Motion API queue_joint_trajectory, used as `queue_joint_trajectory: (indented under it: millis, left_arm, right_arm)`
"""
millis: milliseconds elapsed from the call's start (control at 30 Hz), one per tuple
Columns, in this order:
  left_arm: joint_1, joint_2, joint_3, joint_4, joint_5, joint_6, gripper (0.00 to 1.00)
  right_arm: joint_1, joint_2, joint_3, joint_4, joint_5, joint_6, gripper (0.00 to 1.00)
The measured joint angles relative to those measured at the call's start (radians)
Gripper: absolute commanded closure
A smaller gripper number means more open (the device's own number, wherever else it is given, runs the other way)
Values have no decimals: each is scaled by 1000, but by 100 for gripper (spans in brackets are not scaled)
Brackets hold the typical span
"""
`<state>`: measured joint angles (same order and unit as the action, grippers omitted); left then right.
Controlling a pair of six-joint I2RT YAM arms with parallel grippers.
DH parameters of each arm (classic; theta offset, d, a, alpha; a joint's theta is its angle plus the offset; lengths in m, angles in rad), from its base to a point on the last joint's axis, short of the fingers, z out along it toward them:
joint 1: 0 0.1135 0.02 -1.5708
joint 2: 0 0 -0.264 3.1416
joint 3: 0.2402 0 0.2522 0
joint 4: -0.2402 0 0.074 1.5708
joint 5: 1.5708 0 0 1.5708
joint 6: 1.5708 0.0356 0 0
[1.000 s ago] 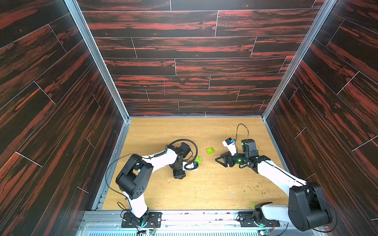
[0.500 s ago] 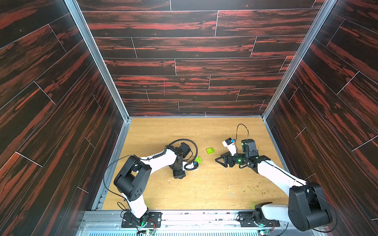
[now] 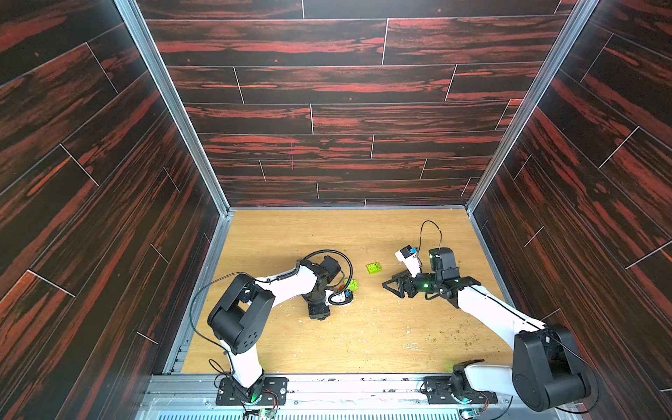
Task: Assemble the letter s with lego
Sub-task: Adjust the lego brick at the center of the board.
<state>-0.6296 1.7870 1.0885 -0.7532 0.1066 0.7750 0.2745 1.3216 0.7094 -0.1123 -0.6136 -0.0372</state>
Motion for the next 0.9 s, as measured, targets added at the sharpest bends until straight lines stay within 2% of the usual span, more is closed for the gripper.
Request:
queue_joint_trajectory:
  millis: [167,300,500,900]
  left_arm:
    - [0,3,1,-2,-10,0,64]
    - [0,2,3,-2,-10,-6,69]
    - [-14,2,11,-2,26,-46,70]
    - [-160,12,65,34,73,-152,70]
  right_arm:
    - [0,0,0,0,0,0,27]
    - [0,0,0,0,0,0,27]
    - [-1,0,0,-7,8,-1,27]
    - [-46,-23,0,-14,37,4,27]
